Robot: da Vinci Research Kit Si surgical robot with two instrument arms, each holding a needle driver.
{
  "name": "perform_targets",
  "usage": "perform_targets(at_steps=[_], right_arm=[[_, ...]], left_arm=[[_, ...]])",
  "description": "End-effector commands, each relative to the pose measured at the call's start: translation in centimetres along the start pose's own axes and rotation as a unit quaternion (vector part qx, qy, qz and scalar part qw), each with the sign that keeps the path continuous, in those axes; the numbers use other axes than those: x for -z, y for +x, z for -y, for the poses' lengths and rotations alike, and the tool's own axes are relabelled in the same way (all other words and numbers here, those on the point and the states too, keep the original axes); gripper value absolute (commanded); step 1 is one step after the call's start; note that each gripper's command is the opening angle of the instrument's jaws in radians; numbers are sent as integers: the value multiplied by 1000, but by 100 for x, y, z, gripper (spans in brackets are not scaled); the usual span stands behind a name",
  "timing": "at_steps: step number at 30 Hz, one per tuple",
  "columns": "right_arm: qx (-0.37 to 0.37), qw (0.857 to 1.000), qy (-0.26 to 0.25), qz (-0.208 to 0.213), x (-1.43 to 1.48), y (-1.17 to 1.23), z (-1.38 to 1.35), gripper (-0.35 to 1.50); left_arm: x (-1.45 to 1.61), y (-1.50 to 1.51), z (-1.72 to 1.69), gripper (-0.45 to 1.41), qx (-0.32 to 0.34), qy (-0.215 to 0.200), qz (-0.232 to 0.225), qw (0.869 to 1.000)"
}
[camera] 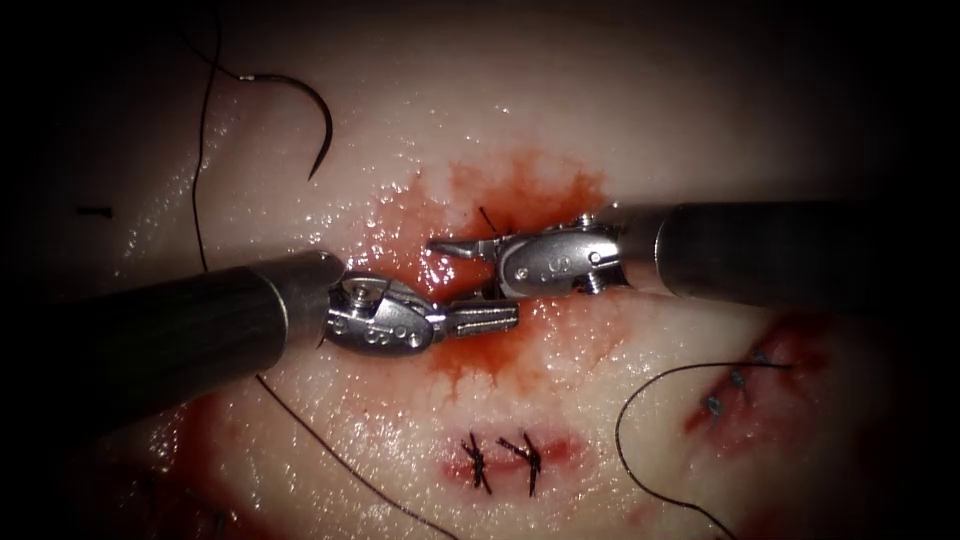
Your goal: Wound Closure
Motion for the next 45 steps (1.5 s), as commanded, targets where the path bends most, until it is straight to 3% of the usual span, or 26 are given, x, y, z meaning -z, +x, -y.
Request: perform_targets(at_steps=[1, 3, 5, 6, 12, 13, 14, 16, 17, 18, 24, 30, 31, 38, 45], right_arm=[[1, 1000, 1, -1, -8, -3, 3, 135], [1, 1000, 2, -2, -8, -2, 5, 123], [3, 1000, 5, -4, -6, -1, 9, 69], [11, 1000, 8, -8, -3, 0, 15, -35], [24, 1000, 8, -11, -4, 2, 17, -35], [23, 1000, 8, -12, -4, 2, 15, -32], [23, 1000, 9, -13, -2, 3, 8, 86], [6, 1000, 5, -9, 7, 7, -1, 133], [6, 1000, 5, -9, 7, 7, -1, 133], [3, 1000, -1, -4, 15, 10, -5, 146], [0, 1000, 3, -8, 75, 19, 0, 148], [-3, 1000, -6, 9, 108, 14, -3, 148], [-4, 1000, -9, 13, 115, 9, -6, 148], [-3, 1000, -10, 15, 113, 5, -6, 148], [-1, 1000, -11, 15, 111, 5, -2, 148]], left_arm=[[-7, -5, 0, -45, -1, 0, -1, 1000], [-7, -5, 0, -45, -1, 0, -1, 1000], [-7, -5, 0, -45, -1, 0, -1, 1000], [-7, -5, -1, -45, -1, 0, -1, 1000], [-6, -3, -3, -45, -2, -1, -1, 1000], [-5, -1, -4, -45, -2, -1, -2, 1000], [-2, 1, -6, -45, -3, -2, -2, 1000], [8, 8, -9, -45, -3, -1, 2, 1000], [8, 8, -9, -45, -3, -1, 2, 1000], [17, 14, -12, -45, -3, -1, 7, 1000], [60, 39, -19, -45, -1, 12, 29, 1000], [116, 42, -15, -45, 12, 67, 63, 996], [148, 37, -13, -45, 23, 95, 75, 992], [244, -2, -16, -45, 27, 172, 172, 970], [270, -70, -49, -45, 44, 181, 218, 958]])
